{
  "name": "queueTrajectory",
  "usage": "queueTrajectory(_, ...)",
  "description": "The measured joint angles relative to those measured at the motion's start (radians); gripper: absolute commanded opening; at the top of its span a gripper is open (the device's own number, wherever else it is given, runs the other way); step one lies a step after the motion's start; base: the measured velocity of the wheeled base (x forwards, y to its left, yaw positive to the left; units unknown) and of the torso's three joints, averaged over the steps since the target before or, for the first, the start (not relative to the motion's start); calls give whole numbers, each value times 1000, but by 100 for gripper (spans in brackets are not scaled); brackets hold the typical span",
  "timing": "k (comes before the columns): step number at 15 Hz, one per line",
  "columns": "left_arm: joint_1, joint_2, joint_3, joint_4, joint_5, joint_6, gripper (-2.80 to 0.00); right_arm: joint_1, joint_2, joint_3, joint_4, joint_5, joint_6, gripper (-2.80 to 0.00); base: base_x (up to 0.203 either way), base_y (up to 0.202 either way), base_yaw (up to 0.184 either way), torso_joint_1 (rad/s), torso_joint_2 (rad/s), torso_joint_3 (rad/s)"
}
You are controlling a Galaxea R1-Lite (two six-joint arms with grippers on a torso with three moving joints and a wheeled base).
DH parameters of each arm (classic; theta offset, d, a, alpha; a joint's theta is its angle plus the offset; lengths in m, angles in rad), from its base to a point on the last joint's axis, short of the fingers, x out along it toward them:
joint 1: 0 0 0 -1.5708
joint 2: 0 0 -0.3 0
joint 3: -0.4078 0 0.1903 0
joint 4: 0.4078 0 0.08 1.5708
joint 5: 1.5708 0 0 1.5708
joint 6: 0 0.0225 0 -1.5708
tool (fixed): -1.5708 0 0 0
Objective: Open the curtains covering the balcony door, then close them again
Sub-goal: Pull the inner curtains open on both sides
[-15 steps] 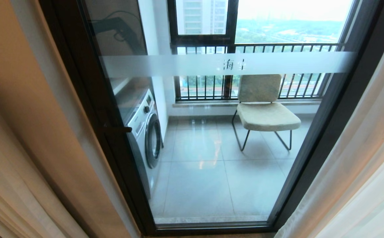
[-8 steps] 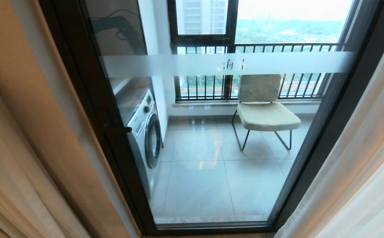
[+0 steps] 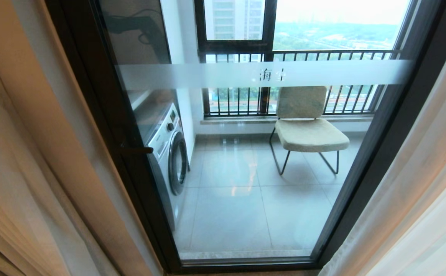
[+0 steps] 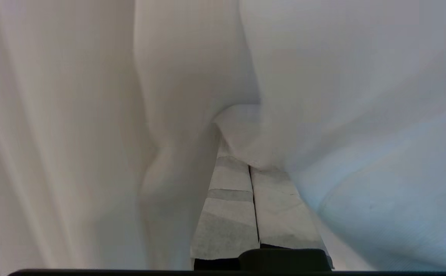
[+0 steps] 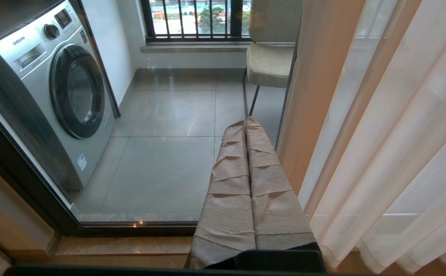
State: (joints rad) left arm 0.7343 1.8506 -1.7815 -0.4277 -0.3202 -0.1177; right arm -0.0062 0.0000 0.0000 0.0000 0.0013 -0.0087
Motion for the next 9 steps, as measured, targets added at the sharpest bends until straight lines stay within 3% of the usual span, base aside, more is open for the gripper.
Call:
queueTrajectory(2, -21, -8, 0, -3, 7, 0, -280, 0, 0, 0, 0, 0, 0, -280, 0, 0, 0, 0, 0, 0)
queueTrajectory(3, -30, -11, 0, -3, 8, 1, 0, 0, 0, 0, 0, 0, 0, -280, 0, 0, 0, 0, 0, 0)
queueTrajectory(9, -41, -32, 7, 0, 8, -1, 0, 0, 0, 0, 0, 0, 0, -280, 0, 0, 0, 0, 0, 0)
